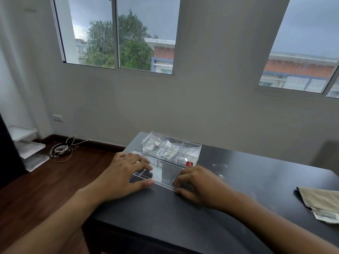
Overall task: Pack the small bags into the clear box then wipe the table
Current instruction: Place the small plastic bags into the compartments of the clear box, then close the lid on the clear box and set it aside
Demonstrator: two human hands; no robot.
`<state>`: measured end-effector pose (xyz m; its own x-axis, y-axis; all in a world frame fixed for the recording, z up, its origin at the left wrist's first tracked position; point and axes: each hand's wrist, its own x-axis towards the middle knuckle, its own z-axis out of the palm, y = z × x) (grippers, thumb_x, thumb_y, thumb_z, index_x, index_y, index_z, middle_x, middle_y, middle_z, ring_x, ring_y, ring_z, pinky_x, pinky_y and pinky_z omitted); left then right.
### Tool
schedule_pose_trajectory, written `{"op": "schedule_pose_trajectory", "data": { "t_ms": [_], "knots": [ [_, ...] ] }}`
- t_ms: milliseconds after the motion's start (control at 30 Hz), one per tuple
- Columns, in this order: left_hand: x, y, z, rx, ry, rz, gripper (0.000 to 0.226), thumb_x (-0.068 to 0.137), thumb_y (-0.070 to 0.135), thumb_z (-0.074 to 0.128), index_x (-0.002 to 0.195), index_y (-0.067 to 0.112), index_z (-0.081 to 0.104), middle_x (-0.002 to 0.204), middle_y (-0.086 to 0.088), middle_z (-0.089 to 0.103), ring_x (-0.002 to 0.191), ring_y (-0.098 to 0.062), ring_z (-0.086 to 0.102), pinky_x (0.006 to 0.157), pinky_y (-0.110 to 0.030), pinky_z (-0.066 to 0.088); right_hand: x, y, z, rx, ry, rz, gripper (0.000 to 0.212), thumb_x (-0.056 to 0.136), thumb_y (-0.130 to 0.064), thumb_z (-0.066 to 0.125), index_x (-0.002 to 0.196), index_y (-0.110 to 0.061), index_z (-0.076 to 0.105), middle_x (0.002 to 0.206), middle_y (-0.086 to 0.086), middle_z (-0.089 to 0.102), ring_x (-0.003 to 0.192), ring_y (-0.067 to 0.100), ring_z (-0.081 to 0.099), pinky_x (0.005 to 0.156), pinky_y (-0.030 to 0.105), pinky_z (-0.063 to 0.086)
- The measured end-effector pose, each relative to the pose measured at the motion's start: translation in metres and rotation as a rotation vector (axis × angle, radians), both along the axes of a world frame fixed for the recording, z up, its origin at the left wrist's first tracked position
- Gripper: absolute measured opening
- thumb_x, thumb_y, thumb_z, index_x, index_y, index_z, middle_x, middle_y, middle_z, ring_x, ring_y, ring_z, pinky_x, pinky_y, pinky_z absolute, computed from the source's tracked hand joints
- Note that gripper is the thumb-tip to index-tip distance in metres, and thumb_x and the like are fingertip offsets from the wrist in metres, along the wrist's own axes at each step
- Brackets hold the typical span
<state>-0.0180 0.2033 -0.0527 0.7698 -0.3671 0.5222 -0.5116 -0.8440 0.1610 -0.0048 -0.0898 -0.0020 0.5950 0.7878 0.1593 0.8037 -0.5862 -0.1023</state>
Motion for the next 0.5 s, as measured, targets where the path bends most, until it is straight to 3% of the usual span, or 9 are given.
{"op": "schedule_pose_trajectory", "data": {
  "t_ms": [167,267,400,500],
  "knots": [
    [-0.010,0.016,0.006,-0.027,-0.004,-0.007,0.044,0.083,0.079,0.061,0.113,0.047,0.067,0.124,0.031,0.060,0.124,0.009,0.052,0.109,-0.028,0.023,-0.010,-0.007,0.005,0.094,0.036,-0.008,0.015,0.098,-0.035,0.056,0.100,-0.030,0.070,0.108,-0.014,0.069,0.100,0.009,0.064,0.087,0.034,0.055],
    [-0.015,0.025,0.011,0.014,-0.037,0.001,0.038,0.086,0.073,0.063,0.113,0.046,0.066,0.121,0.031,0.061,0.119,0.008,0.056,0.107,-0.030,0.028,-0.010,-0.012,0.012,0.222,0.119,-0.052,0.015,0.094,-0.035,0.056,0.096,-0.029,0.070,0.103,-0.015,0.070,0.095,0.007,0.066,0.084,0.037,0.056],
    [-0.011,0.032,0.024,-0.062,-0.111,0.012,0.020,0.094,0.052,0.063,0.110,0.041,0.068,0.109,0.026,0.066,0.106,0.003,0.063,0.099,-0.037,0.044,-0.009,-0.020,0.031,0.436,0.282,-0.121,0.006,0.094,-0.022,0.071,0.089,-0.025,0.073,0.097,-0.014,0.076,0.094,0.005,0.070,0.084,0.026,0.055],
    [-0.011,0.028,0.040,-0.225,-0.101,-0.029,0.019,0.093,0.044,0.064,0.108,0.035,0.073,0.102,0.020,0.065,0.097,0.001,0.066,0.086,-0.029,0.052,-0.007,-0.025,0.039,0.526,0.338,-0.187,0.003,0.094,-0.027,0.073,0.091,-0.028,0.075,0.096,-0.010,0.078,0.093,0.008,0.072,0.091,0.038,0.057]
  ]
}}
